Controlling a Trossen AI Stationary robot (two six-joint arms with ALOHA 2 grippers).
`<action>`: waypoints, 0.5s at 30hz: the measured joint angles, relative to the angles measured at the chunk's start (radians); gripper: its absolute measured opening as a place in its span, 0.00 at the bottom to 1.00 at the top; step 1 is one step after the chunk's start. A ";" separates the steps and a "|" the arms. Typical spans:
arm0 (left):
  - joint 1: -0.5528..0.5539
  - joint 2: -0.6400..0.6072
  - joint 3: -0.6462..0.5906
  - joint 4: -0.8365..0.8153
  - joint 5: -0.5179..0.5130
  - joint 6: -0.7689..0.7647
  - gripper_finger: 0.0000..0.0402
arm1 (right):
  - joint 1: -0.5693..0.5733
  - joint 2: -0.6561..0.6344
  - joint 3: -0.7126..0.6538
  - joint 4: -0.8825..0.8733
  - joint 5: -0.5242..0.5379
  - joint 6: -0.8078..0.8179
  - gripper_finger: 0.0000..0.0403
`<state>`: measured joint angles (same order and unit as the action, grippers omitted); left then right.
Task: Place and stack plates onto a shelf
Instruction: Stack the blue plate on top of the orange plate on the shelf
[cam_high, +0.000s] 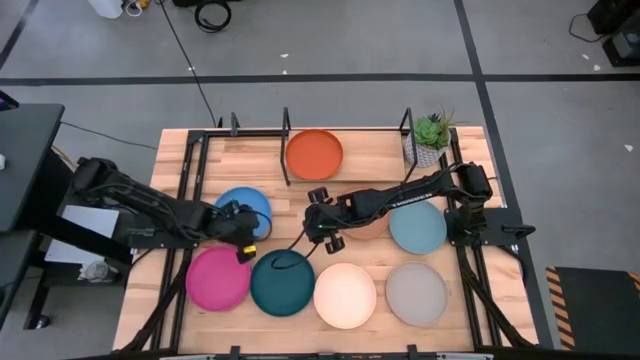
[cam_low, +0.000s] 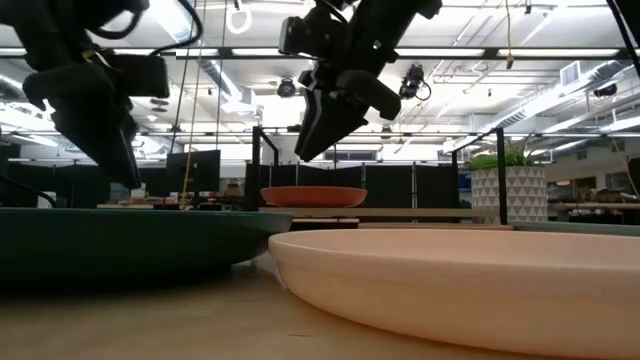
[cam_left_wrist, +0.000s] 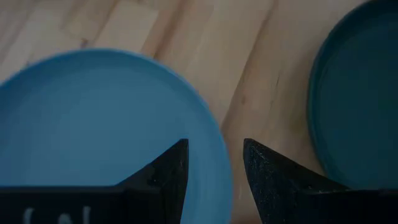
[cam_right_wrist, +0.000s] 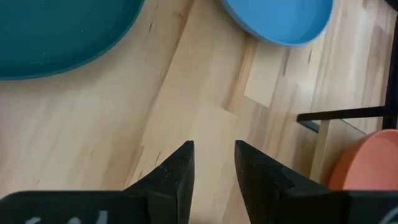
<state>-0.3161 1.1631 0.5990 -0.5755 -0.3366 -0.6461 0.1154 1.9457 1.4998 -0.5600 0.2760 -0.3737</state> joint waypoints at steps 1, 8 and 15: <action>0.000 0.028 0.014 -0.003 0.007 -0.001 0.40 | 0.000 0.000 0.000 -0.005 -0.001 0.005 0.30; 0.012 0.186 0.058 -0.010 0.043 0.000 0.40 | 0.002 0.000 0.000 -0.019 -0.015 0.016 0.30; 0.056 0.264 0.059 -0.036 0.046 0.001 0.39 | 0.003 0.000 0.000 -0.017 -0.038 0.016 0.30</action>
<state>-0.2598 1.4268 0.6579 -0.6116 -0.2905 -0.6456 0.1181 1.9457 1.4998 -0.5766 0.2376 -0.3576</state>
